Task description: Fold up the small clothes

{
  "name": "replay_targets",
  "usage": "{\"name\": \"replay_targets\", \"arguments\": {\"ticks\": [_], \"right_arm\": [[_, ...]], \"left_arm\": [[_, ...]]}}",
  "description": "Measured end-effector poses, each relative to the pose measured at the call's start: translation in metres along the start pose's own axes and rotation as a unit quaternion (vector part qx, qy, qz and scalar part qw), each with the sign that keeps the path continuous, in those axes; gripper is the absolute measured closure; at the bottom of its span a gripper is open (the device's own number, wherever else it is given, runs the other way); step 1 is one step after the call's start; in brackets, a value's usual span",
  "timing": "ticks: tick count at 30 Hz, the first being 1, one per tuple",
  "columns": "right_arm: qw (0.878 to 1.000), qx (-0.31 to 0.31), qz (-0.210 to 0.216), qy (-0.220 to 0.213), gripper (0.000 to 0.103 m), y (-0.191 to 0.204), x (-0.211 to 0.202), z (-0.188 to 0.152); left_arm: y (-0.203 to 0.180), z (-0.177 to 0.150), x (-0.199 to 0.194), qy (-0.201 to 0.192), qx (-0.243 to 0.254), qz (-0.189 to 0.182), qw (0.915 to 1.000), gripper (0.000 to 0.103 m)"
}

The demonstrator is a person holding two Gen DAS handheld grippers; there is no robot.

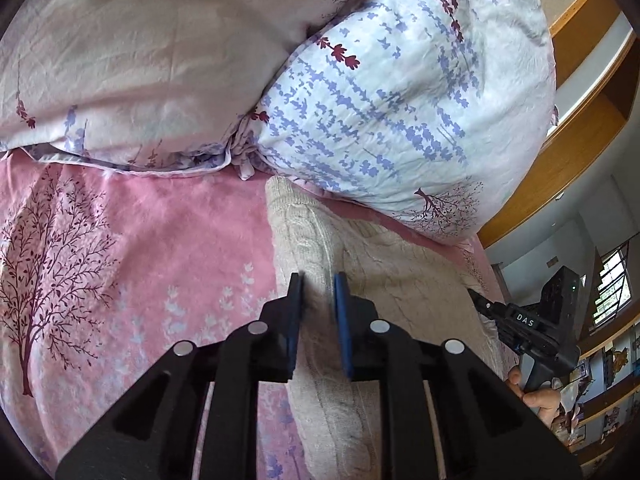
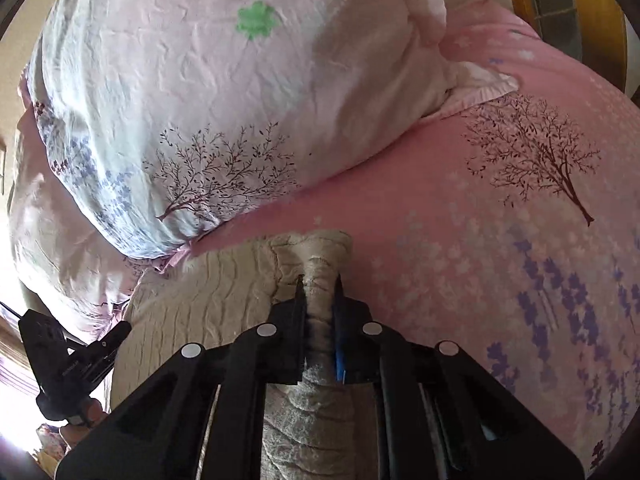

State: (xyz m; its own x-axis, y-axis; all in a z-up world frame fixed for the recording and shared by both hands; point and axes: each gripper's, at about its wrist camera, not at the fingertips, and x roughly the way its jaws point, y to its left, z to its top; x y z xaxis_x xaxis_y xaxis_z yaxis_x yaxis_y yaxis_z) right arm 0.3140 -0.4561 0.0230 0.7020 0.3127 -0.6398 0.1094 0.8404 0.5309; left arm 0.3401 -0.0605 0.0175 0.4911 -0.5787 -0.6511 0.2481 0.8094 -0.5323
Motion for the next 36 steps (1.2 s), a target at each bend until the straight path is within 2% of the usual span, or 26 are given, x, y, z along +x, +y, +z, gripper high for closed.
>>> {"name": "replay_targets", "arguments": {"ticks": [2, 3, 4, 5, 7, 10, 12, 14, 19, 23, 25, 26, 27, 28, 30, 32, 36], "right_arm": [[1.0, 0.002, 0.002, -0.017, 0.079, 0.003, -0.017, 0.001], [1.0, -0.002, 0.0, -0.026, 0.068, 0.004, -0.027, -0.001], [0.999, -0.008, 0.002, -0.037, 0.053, 0.005, -0.04, -0.005], [0.999, -0.017, 0.005, -0.045, 0.049, 0.006, -0.051, -0.011], [0.997, -0.047, 0.009, -0.056, 0.049, 0.014, -0.066, -0.026], [0.994, -0.093, 0.026, -0.057, 0.049, 0.028, -0.079, -0.051], [0.992, -0.111, 0.036, -0.047, 0.049, 0.034, -0.08, -0.065], [0.991, -0.124, 0.025, -0.033, 0.049, 0.036, -0.076, -0.076], [0.99, -0.137, -0.035, -0.008, 0.045, 0.036, -0.057, -0.096], [0.991, -0.128, -0.031, -0.009, 0.041, 0.035, -0.058, -0.098], [0.993, -0.114, -0.021, -0.013, 0.038, 0.033, -0.066, -0.094], [0.995, -0.101, -0.01, -0.017, 0.033, 0.03, -0.071, -0.091], [0.996, -0.087, -0.001, -0.022, 0.024, 0.025, -0.075, -0.087], [0.997, -0.071, 0.005, -0.027, 0.02, 0.019, -0.079, -0.082], [0.999, -0.049, 0.005, -0.021, 0.02, 0.01, -0.076, -0.072], [1.0, -0.028, 0.01, 0.007, 0.019, 0.001, -0.067, -0.064], [0.998, 0.01, 0.02, 0.052, 0.019, -0.011, -0.044, -0.058]], "left_arm": [[-0.006, 0.0, -0.007, -0.004, 0.004, -0.002, 1.0, 0.081], [-0.007, -0.002, -0.015, -0.008, 0.006, -0.003, 0.9999, 0.08], [-0.01, -0.005, -0.025, -0.014, 0.015, -0.002, 0.9998, 0.074], [-0.015, -0.011, -0.035, -0.023, 0.029, 0.001, 0.9993, 0.07], [-0.03, -0.024, -0.051, -0.035, 0.062, 0.008, 0.9974, 0.055], [-0.056, -0.048, -0.064, -0.03, 0.12, 0.009, 0.9923, 0.051], [-0.075, -0.065, -0.061, -0.021, 0.158, 0.025, 0.9869, 0.05], [-0.087, -0.076, -0.055, -0.014, 0.187, 0.046, 0.9812, 0.048], [-0.097, -0.095, -0.034, -0.006, 0.217, 0.116, 0.9692, 0.041], [-0.099, -0.101, -0.028, -0.01, 0.234, 0.142, 0.9617, 0.037], [-0.096, -0.098, -0.033, -0.007, 0.223, 0.137, 0.9651, 0.037], [-0.094, -0.095, -0.036, -0.005, 0.214, 0.135, 0.9675, 0.036], [-0.091, -0.092, -0.039, -0.003, 0.207, 0.134, 0.9692, 0.036], [-0.087, -0.089, -0.041, -0.004, 0.199, 0.134, 0.9707, 0.035], [-0.08, -0.082, -0.044, -0.006, 0.185, 0.134, 0.9736, 0.031], [-0.074, -0.077, -0.045, -0.003, 0.173, 0.131, 0.9762, 0.029], [-0.075, -0.072, -0.047, -0.011, 0.167, 0.139, 0.9762, 0.026]]}}
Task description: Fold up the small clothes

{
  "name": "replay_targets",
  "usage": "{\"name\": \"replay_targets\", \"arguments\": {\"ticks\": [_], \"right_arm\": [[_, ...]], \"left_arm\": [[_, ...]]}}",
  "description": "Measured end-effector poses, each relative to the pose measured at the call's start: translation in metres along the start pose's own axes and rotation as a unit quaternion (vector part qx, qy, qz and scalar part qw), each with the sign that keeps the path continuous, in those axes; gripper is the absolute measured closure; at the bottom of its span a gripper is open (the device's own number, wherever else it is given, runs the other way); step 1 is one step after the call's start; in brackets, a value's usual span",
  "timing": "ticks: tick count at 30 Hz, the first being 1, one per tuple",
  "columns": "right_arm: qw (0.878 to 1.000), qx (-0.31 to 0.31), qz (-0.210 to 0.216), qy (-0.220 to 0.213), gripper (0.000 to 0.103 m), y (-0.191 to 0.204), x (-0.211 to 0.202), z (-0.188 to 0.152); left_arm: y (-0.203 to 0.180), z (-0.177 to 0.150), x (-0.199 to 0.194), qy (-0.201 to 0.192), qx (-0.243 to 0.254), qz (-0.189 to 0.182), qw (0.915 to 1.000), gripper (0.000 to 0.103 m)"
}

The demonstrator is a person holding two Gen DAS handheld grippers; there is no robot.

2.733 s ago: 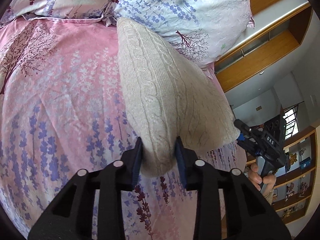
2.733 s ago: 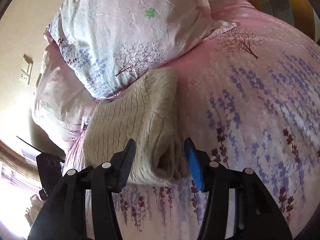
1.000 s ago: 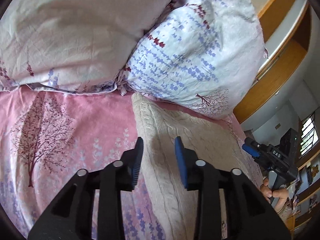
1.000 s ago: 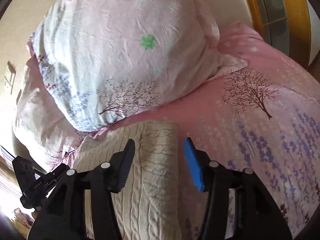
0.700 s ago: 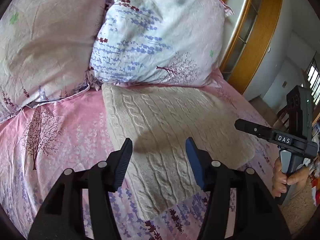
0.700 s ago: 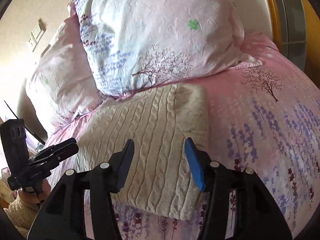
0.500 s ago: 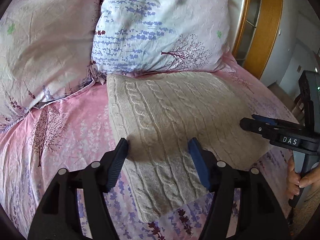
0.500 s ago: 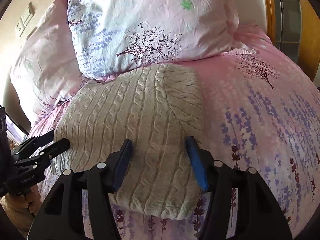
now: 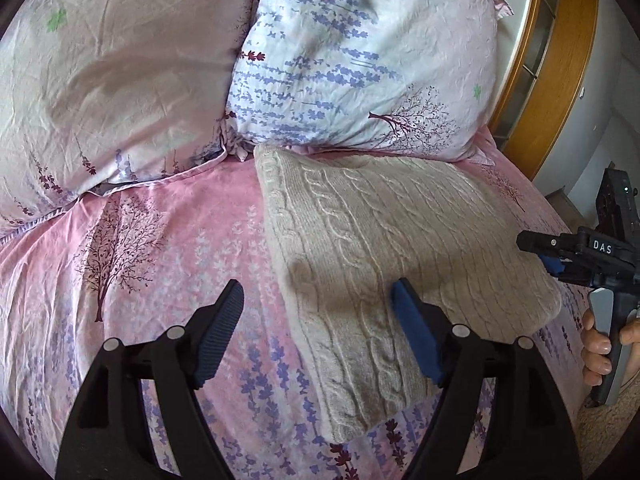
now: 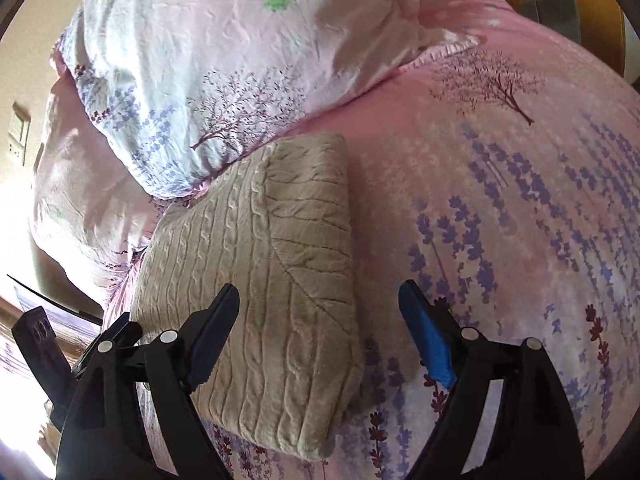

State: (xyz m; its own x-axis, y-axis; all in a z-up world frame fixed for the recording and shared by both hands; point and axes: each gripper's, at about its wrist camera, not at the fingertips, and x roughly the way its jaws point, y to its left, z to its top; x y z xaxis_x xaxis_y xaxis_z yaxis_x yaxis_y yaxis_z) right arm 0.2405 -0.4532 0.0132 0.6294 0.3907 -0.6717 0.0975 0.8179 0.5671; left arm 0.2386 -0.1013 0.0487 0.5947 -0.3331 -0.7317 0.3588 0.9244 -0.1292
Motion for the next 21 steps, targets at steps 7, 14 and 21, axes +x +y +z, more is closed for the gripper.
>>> {"name": "replay_targets", "arguments": {"ticks": [7, 14, 21], "right_arm": [[0.999, 0.015, 0.028, 0.006, 0.016, -0.003, 0.007, 0.006], [0.999, 0.007, 0.05, 0.017, 0.017, 0.004, 0.017, 0.012], [0.994, 0.008, 0.104, 0.04, 0.026, 0.008, 0.031, 0.013]], "left_arm": [[0.014, 0.014, 0.011, 0.014, -0.044, -0.048, 0.9978, 0.022], [0.026, 0.025, 0.037, 0.048, -0.097, -0.094, 0.9897, 0.022], [0.032, 0.027, 0.064, 0.084, -0.141, -0.152, 0.9747, 0.02]]}}
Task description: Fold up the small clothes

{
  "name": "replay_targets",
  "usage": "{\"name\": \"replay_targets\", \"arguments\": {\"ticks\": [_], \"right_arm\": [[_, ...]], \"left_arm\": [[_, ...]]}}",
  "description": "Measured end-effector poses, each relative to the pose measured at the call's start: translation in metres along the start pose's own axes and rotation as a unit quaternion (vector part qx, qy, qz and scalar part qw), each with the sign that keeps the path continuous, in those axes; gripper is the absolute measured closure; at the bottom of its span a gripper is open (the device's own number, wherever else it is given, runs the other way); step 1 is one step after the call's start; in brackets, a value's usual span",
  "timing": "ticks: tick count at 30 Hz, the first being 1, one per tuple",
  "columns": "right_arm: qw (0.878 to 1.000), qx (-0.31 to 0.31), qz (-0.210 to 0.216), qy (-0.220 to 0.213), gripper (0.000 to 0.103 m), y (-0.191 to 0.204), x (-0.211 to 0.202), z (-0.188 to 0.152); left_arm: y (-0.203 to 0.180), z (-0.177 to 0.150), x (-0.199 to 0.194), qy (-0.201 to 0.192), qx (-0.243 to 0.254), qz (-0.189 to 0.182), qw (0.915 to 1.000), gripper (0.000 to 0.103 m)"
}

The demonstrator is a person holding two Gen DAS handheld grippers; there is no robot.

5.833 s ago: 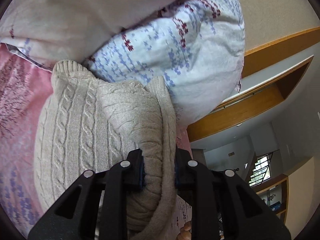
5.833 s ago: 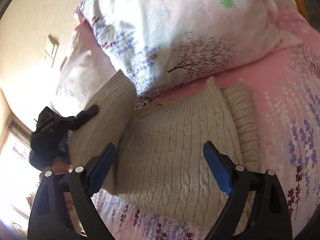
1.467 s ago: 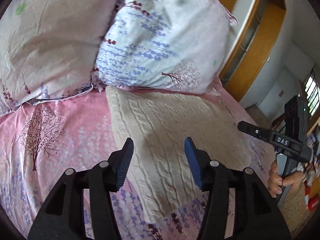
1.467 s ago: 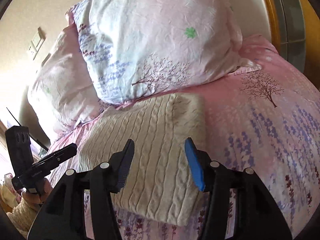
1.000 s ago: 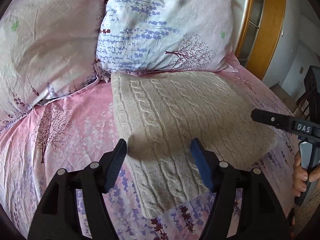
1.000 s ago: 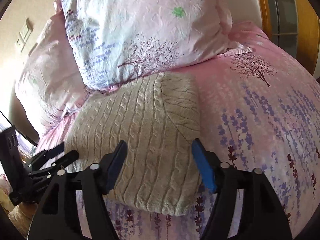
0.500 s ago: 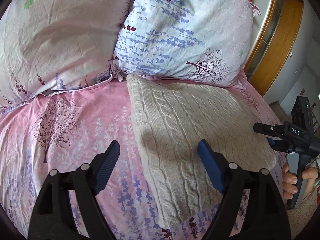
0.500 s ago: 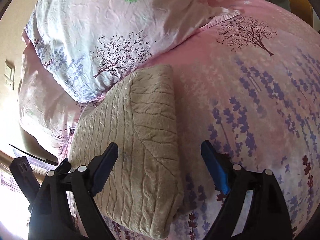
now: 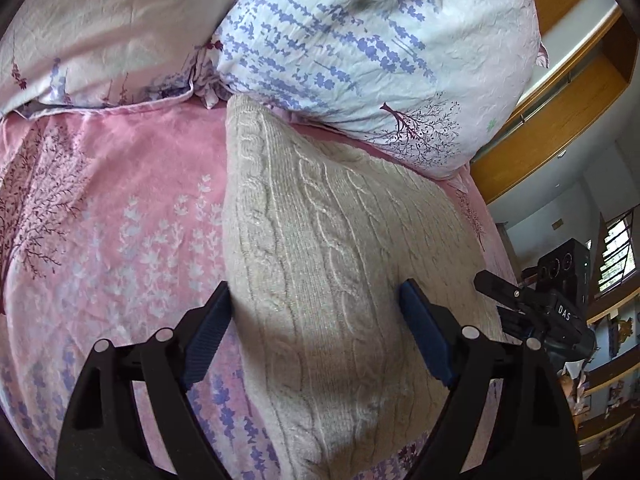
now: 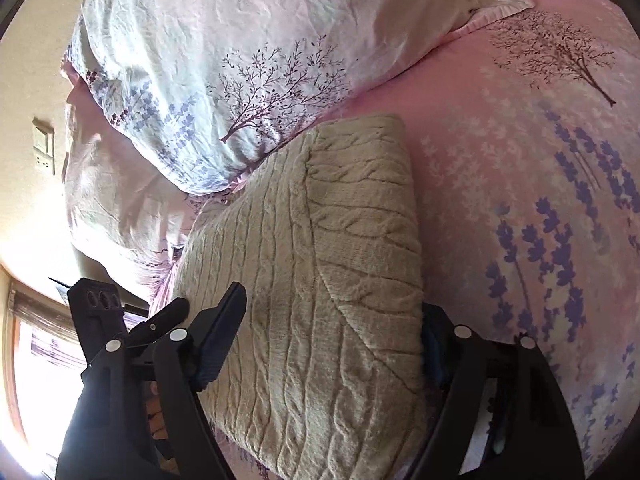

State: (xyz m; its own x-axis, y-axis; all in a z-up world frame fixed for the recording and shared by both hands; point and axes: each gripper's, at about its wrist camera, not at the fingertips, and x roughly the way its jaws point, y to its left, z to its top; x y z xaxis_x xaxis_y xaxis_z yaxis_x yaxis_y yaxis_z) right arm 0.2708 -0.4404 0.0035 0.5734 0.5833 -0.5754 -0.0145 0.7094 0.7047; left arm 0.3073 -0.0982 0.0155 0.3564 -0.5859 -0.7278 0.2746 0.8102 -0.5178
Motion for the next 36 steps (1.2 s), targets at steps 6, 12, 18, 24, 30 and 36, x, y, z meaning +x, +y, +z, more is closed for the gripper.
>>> {"name": "replay_targets", "arguments": {"ticks": [6, 12, 18, 24, 30, 36], "right_arm": [[0.998, 0.032, 0.059, 0.021, 0.056, -0.013, 0.006, -0.004], [0.998, -0.003, 0.057, -0.009, 0.069, 0.009, 0.0, -0.014], [0.991, -0.126, 0.044, -0.03, 0.073, 0.085, 0.011, -0.027], [0.986, -0.162, 0.008, 0.041, 0.065, 0.113, 0.085, -0.047], [0.995, -0.096, 0.027, 0.02, 0.046, 0.092, 0.065, -0.027], [0.997, -0.07, 0.028, -0.002, 0.091, 0.087, 0.07, -0.004]], "left_arm": [[0.011, 0.001, 0.007, 0.0, -0.036, -0.044, 0.9984, 0.03], [0.022, -0.003, -0.012, -0.018, -0.037, -0.079, 0.996, 0.063], [0.041, -0.009, -0.073, -0.055, -0.006, -0.057, 0.9968, 0.064], [0.114, -0.015, -0.103, -0.05, -0.046, 0.0, 0.9977, 0.059], [0.113, -0.026, -0.137, -0.123, -0.015, 0.038, 0.9916, 0.052], [0.051, -0.048, -0.154, -0.17, 0.113, 0.076, 0.9761, 0.044]]}}
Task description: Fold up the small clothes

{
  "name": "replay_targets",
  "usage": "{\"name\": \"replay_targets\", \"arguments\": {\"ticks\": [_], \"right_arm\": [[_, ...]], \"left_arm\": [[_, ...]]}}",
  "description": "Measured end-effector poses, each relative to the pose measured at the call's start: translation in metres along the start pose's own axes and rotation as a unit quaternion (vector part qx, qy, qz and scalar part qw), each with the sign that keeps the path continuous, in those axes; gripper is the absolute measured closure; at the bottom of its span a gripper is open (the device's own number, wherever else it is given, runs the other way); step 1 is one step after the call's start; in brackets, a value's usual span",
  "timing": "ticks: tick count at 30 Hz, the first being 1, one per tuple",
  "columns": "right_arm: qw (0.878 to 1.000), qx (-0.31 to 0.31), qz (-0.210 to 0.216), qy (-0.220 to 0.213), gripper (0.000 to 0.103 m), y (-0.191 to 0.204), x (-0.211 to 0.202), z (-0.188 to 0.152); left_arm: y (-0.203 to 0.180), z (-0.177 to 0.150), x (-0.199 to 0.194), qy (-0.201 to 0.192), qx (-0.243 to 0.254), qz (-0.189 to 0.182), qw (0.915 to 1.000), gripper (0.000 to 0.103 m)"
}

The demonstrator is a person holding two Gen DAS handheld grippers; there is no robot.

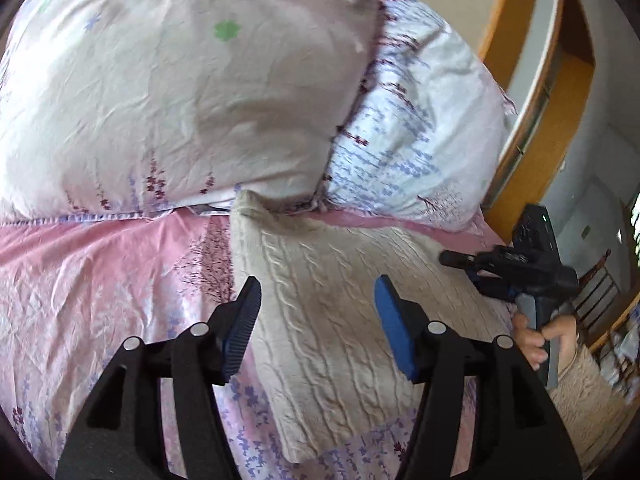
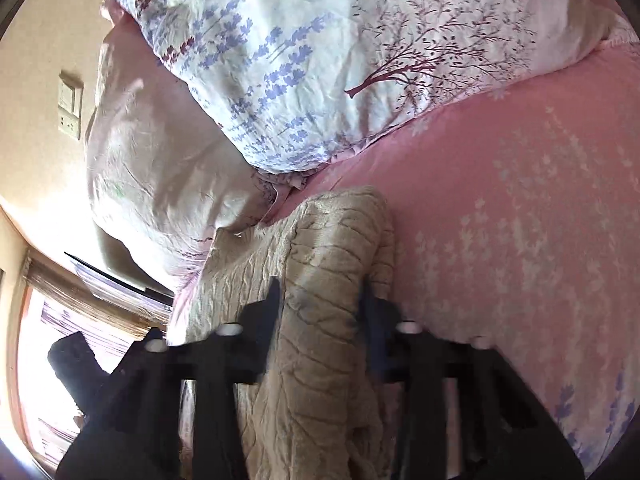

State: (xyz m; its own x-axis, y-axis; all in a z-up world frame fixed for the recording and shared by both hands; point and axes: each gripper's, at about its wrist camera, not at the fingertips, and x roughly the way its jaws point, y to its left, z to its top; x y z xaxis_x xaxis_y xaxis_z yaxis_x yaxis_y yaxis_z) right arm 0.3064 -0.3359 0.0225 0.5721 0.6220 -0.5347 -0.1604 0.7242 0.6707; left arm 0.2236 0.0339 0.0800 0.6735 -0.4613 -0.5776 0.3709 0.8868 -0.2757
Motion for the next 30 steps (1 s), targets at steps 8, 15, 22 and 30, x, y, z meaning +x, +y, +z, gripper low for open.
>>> {"name": "replay_targets", "arguments": {"ticks": [8, 15, 22, 30], "right_arm": [[0.995, 0.023, -0.093, -0.01, 0.093, -0.016, 0.01, 0.004], [0.991, -0.064, -0.101, -0.062, 0.072, 0.024, -0.047, -0.027], [0.993, -0.114, -0.03, -0.023, 0.064, 0.049, -0.055, -0.085], [0.99, -0.107, -0.08, -0.033, 0.044, 0.054, -0.052, -0.108]], "left_arm": [[-0.024, -0.025, 0.029, 0.048, 0.061, 0.019, 0.9968, 0.044], [-0.018, -0.024, 0.007, 0.038, 0.031, 0.017, 0.9986, 0.037], [-0.028, -0.039, 0.002, 0.049, 0.027, 0.007, 0.9984, 0.034], [-0.04, -0.054, 0.001, 0.058, 0.015, 0.032, 0.9977, 0.031]]}}
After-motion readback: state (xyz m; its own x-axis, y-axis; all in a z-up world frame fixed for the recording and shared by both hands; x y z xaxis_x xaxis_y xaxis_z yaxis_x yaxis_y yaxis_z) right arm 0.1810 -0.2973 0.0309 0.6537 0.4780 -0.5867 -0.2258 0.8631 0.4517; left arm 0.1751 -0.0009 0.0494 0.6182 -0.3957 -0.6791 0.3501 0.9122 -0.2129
